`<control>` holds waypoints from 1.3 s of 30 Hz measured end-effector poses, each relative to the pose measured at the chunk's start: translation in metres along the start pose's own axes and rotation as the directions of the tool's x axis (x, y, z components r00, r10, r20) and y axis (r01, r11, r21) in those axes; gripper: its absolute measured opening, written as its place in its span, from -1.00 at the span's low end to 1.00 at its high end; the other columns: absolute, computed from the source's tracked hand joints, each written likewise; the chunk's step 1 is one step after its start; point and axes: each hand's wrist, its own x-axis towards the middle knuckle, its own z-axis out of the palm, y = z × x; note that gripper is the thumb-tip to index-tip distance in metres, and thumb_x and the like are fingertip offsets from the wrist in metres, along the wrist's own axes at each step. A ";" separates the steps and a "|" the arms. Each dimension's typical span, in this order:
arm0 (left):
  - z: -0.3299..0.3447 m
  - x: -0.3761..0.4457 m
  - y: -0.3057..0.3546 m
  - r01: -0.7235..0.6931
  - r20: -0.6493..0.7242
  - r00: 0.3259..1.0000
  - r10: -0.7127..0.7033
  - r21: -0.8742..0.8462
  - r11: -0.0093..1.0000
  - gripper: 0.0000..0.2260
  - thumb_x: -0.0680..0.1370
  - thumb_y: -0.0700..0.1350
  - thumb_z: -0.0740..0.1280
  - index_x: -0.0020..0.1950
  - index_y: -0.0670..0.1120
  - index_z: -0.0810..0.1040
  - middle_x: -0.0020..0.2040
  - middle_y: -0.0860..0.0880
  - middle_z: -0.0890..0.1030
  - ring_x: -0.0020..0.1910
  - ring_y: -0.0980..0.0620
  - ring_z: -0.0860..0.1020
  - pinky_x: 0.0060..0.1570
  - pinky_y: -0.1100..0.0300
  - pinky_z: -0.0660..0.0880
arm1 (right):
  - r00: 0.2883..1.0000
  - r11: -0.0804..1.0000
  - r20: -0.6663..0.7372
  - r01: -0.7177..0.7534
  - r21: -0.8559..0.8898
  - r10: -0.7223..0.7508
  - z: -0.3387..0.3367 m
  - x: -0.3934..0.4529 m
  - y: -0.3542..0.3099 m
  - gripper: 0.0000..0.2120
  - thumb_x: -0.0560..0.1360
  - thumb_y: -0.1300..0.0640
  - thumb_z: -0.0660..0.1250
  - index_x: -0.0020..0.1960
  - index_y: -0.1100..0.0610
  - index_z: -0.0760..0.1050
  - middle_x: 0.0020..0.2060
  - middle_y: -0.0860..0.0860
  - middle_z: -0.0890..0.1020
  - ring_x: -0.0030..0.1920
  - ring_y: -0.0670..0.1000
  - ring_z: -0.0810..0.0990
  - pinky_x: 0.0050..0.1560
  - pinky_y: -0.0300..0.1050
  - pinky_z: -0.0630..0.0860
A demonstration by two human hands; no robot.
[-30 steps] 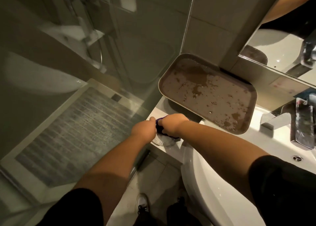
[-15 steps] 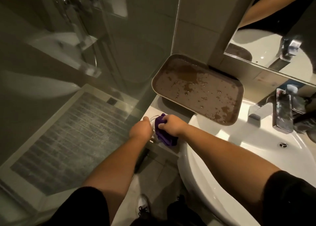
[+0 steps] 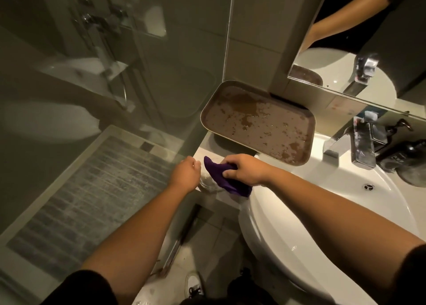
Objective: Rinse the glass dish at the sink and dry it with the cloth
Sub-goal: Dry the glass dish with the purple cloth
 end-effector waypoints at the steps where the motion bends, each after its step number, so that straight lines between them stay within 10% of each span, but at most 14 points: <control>1: 0.000 -0.002 -0.002 0.028 0.018 0.999 -0.028 -0.010 1.000 -0.71 0.63 -0.03 0.10 0.11 -0.21 0.48 0.09 -0.23 0.60 0.05 -0.23 0.54 0.05 -0.02 0.49 | 1.000 1.000 -0.015 0.002 0.008 -0.002 -0.002 -0.004 0.001 -0.87 0.56 0.09 0.33 0.10 0.00 0.54 -0.05 -0.02 0.62 -0.06 0.00 0.60 -0.11 -0.19 0.51; 7: 0.026 -0.003 0.006 0.155 0.158 0.971 -0.179 0.153 0.976 -0.52 0.61 0.10 0.20 0.39 -0.20 0.31 0.31 -0.23 0.50 0.25 -0.23 0.50 0.12 -0.02 0.46 | 0.980 0.981 -0.146 -0.115 0.155 0.138 0.005 -0.023 0.019 -0.93 0.60 0.09 0.28 0.06 0.02 0.50 -0.05 0.02 0.63 -0.06 0.03 0.61 -0.02 -0.04 0.60; 14: 0.026 0.015 0.005 0.150 0.156 0.969 -0.193 0.251 0.956 -0.67 0.57 -0.23 0.20 0.34 -0.23 0.38 0.30 -0.24 0.52 0.26 -0.23 0.51 0.17 0.00 0.46 | 0.963 0.855 -0.097 -0.172 0.490 0.249 0.004 -0.040 0.036 -0.88 0.55 0.07 0.35 0.04 0.08 0.48 -0.06 0.10 0.64 -0.06 0.11 0.66 -0.10 -0.08 0.63; 21: -0.008 0.006 -0.010 0.125 0.157 0.981 -0.110 -0.085 0.989 -0.79 0.57 -0.29 0.14 0.17 -0.33 0.42 0.10 -0.35 0.58 0.07 -0.28 0.55 -0.04 0.05 0.44 | 0.965 0.663 -0.031 -0.156 0.732 0.260 -0.008 -0.047 0.049 -0.80 0.55 0.13 0.35 0.12 0.20 0.47 0.01 0.24 0.62 -0.03 0.21 0.62 -0.03 0.04 0.56; 31: -0.053 -0.052 0.037 -0.082 0.123 0.981 0.148 -0.428 0.900 -0.87 0.62 -0.16 0.15 -0.03 -0.04 0.48 -0.25 0.07 0.65 -0.33 0.09 0.50 -0.22 0.11 0.45 | 0.981 0.957 -0.145 0.161 0.241 -0.128 -0.049 -0.035 0.007 -0.89 0.54 0.15 0.28 0.05 0.04 0.44 0.05 0.02 0.54 -0.03 0.04 0.60 0.03 0.01 0.62; 36: -0.082 -0.063 0.065 -0.196 0.098 0.966 0.238 -0.319 0.927 -0.80 0.63 -0.04 0.14 -0.16 0.02 0.46 -0.35 0.12 0.62 -0.40 0.19 0.51 -0.25 0.14 0.44 | 0.989 0.604 0.042 0.052 0.795 -0.141 -0.053 -0.040 -0.007 -0.76 0.49 0.11 0.31 0.14 0.10 0.46 0.06 0.15 0.58 -0.03 0.12 0.63 -0.05 -0.05 0.59; 39: -0.094 -0.066 0.080 -0.211 0.107 0.964 0.242 -0.239 0.948 -0.85 0.64 -0.04 0.11 -0.06 0.02 0.43 -0.30 0.02 0.63 -0.38 0.10 0.62 -0.25 0.09 0.54 | 0.971 0.534 0.035 0.099 0.840 -0.235 -0.055 -0.044 -0.007 -0.67 0.59 0.12 0.30 0.35 0.03 0.45 0.19 0.05 0.62 0.16 0.12 0.62 0.12 -0.04 0.57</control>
